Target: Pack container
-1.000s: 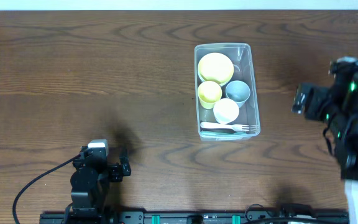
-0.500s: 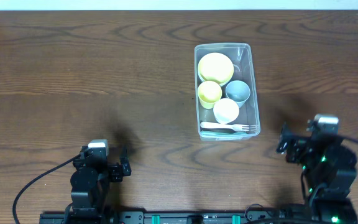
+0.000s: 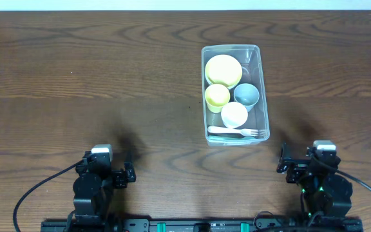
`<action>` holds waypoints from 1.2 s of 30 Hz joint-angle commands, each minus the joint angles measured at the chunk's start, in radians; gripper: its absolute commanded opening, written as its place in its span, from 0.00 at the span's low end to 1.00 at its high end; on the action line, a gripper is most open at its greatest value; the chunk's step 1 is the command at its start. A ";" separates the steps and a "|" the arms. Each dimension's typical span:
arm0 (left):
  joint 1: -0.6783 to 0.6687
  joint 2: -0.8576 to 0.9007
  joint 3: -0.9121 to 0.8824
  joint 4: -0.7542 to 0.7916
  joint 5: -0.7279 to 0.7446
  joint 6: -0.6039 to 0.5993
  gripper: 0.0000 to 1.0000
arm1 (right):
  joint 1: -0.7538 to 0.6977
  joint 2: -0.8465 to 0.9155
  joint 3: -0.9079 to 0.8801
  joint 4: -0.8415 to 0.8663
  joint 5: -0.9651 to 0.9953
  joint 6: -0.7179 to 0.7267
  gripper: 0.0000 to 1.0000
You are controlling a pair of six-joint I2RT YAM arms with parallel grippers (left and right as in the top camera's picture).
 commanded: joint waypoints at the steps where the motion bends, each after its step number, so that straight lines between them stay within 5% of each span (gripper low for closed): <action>1: 0.005 -0.007 -0.012 0.005 0.011 -0.002 0.98 | 0.006 -0.027 -0.031 0.003 -0.013 -0.018 0.99; 36: 0.005 -0.007 -0.012 0.005 0.011 -0.002 0.98 | 0.006 -0.021 -0.066 0.003 -0.037 -0.018 0.99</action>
